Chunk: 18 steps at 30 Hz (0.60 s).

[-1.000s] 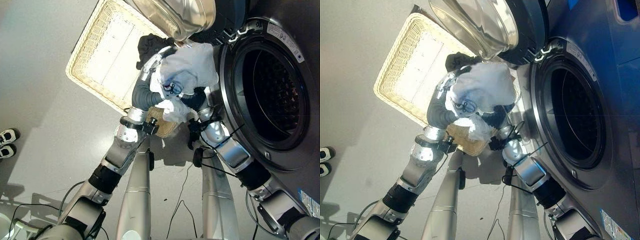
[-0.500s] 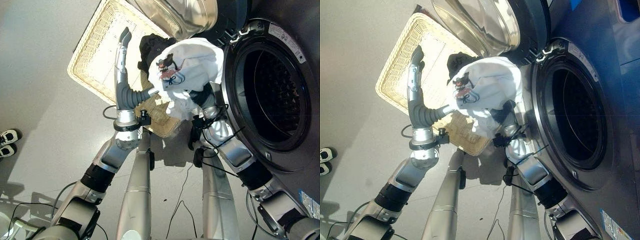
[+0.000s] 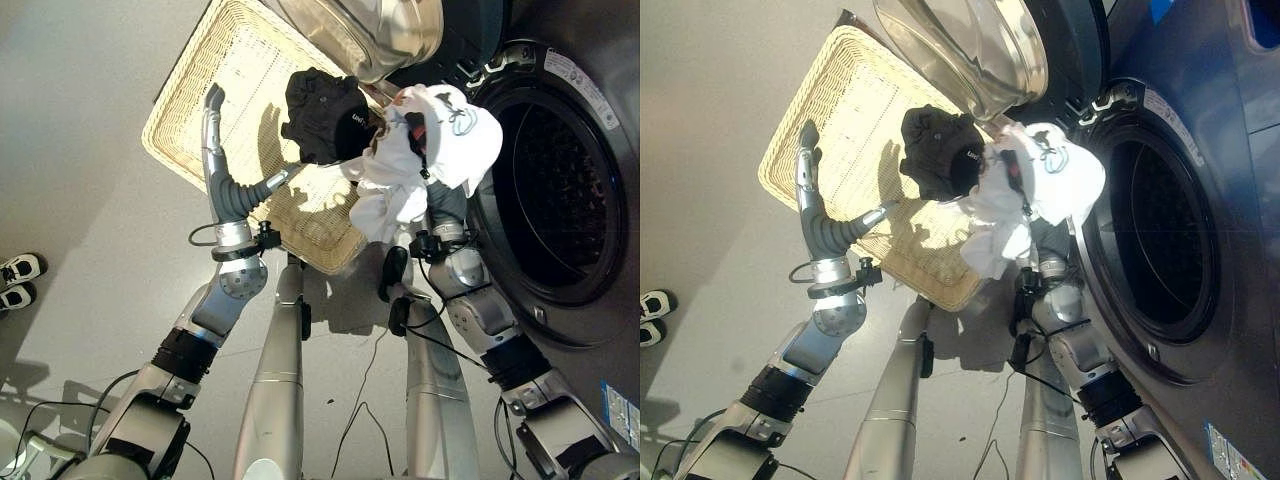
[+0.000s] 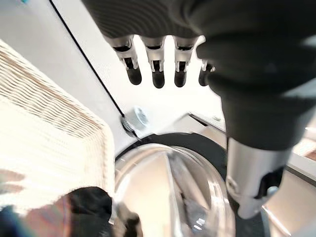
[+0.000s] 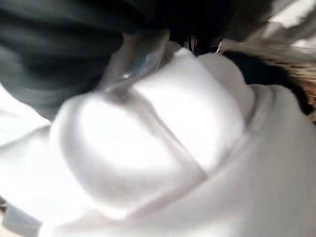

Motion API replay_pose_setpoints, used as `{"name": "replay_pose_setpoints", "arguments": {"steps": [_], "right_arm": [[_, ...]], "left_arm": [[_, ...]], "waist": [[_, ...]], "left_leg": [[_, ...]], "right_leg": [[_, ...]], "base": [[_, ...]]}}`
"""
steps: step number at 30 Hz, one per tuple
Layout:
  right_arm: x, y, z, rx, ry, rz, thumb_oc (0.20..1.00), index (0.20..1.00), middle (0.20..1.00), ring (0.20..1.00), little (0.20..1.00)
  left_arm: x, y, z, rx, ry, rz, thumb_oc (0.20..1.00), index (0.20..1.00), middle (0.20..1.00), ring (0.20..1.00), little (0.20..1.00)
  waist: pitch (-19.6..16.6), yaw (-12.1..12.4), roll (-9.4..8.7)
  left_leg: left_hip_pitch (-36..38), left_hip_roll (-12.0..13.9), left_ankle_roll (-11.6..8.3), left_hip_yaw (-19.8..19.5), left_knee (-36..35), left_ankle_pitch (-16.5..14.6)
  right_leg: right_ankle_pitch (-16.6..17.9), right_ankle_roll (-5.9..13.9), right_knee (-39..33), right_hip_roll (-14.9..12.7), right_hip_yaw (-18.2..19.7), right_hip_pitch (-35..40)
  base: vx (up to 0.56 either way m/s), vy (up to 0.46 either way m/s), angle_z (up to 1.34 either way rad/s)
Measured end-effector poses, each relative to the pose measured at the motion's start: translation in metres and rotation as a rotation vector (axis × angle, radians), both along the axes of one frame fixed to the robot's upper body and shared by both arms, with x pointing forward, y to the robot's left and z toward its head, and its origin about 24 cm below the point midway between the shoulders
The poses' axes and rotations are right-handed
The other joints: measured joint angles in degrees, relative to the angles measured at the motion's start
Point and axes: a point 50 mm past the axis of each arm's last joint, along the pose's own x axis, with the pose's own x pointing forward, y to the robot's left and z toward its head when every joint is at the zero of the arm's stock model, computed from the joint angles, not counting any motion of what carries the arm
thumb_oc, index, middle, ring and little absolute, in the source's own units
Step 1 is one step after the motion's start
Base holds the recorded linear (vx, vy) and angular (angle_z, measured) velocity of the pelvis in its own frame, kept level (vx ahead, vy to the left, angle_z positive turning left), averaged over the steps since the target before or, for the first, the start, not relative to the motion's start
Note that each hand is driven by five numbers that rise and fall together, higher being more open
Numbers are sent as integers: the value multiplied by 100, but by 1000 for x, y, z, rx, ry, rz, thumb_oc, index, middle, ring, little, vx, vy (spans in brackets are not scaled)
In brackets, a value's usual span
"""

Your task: Put the clothes into the washing machine.

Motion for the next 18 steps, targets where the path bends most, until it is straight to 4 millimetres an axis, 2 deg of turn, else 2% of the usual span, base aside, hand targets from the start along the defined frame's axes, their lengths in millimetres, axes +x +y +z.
{"name": "replay_pose_setpoints", "arguments": {"steps": [6, 12, 15, 18], "right_arm": [[20, -17, -23, 134, 115, 10, 200, 200, 200, 200, 200], [33, -41, -50, 353, 237, 0, 200, 200, 200, 200, 200], [39, -59, -56, 517, 248, -28, 200, 200, 200, 200, 200], [46, -84, -52, 701, 234, -86, 200, 200, 200, 200, 200]], "left_arm": [[20, 18, -20, -32, 112, 102, 1000, 1000, 1000, 1000, 1000], [32, 24, -27, -57, 179, 133, 1000, 1000, 1000, 1000, 1000], [37, 27, -28, -55, 193, 143, 1000, 1000, 1000, 1000, 1000], [42, 28, -27, -50, 207, 142, 1000, 1000, 1000, 1000, 1000]], "waist": [[0, -123, 0], [0, -123, 0], [0, -121, 0], [0, -101, 0]], "left_leg": [[-4, 10, -4, 6, -14, -4], [-25, 61, -18, 22, -39, -13], [-27, 70, -19, 31, -42, -12], [-27, 79, -19, 35, -57, -12]], "right_leg": [[4, 1, -44, 11, 1, 0], [26, -30, -109, 66, 5, -19], [40, -53, -129, 74, 4, -20], [49, -61, -148, 77, 4, -18]], "base": [[-12, 16, -1], [-13, 12, -4], [0, 0, 0], [7, -24, -1]]}}
